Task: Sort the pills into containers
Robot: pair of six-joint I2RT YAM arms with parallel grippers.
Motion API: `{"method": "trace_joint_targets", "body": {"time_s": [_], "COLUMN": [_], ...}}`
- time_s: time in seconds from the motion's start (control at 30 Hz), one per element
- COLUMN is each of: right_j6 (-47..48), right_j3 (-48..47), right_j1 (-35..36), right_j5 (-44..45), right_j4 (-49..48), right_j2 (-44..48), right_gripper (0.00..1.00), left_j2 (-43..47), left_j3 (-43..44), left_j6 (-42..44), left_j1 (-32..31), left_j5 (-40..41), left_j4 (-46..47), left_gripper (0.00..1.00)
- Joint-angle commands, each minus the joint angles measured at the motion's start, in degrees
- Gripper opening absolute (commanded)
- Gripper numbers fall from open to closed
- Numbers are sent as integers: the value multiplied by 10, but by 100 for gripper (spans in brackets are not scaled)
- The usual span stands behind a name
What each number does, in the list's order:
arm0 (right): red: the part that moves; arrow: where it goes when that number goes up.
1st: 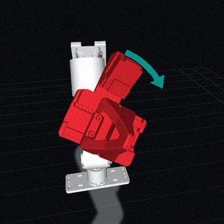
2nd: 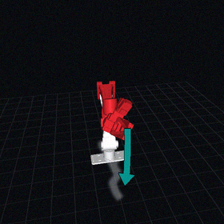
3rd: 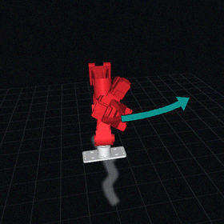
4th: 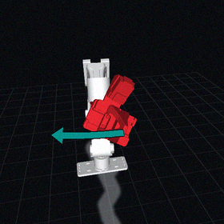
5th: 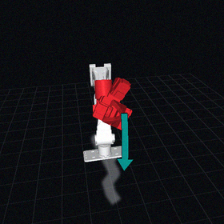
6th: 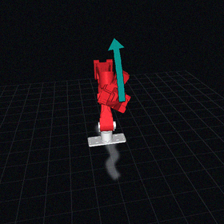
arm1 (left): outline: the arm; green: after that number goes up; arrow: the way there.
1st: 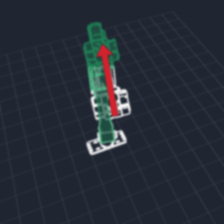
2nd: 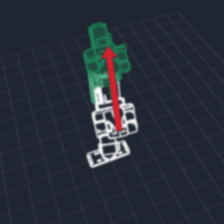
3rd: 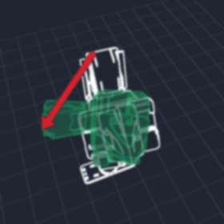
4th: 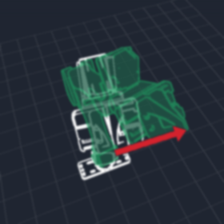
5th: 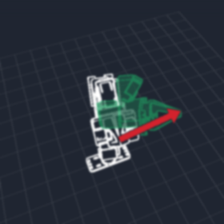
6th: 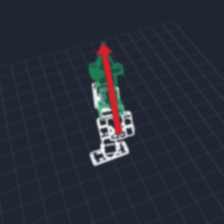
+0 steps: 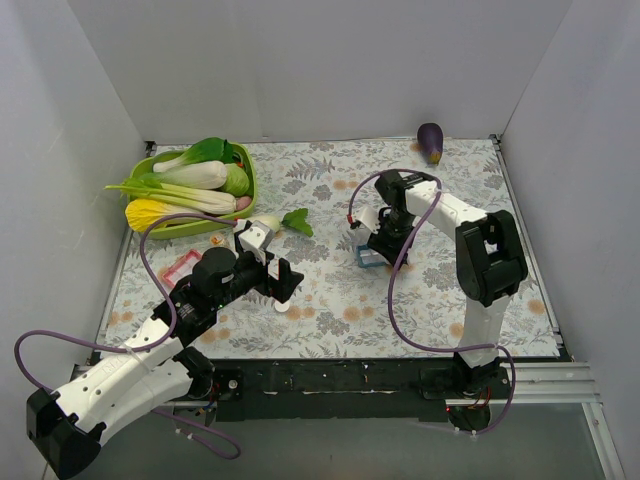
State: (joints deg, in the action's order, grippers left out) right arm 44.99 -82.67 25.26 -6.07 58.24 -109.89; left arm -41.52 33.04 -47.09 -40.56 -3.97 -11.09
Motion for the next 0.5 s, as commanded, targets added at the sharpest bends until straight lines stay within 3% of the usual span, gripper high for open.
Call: {"method": "trace_joint_targets", "body": {"time_s": [0.0, 0.47], "right_j6": [4, 6], "right_j3": [-28, -42], "right_j1": [3, 7], "right_j5": [7, 20], "right_j4": [26, 40], "right_j2": [-4, -18], "right_gripper": [1, 1], "left_j2": [8, 7], "left_j3": [-2, -1], "left_j6": [9, 10], "left_j1": [4, 4], "left_j5": [-6, -11], "left_j4": [6, 6], "left_gripper": [98, 98]}}
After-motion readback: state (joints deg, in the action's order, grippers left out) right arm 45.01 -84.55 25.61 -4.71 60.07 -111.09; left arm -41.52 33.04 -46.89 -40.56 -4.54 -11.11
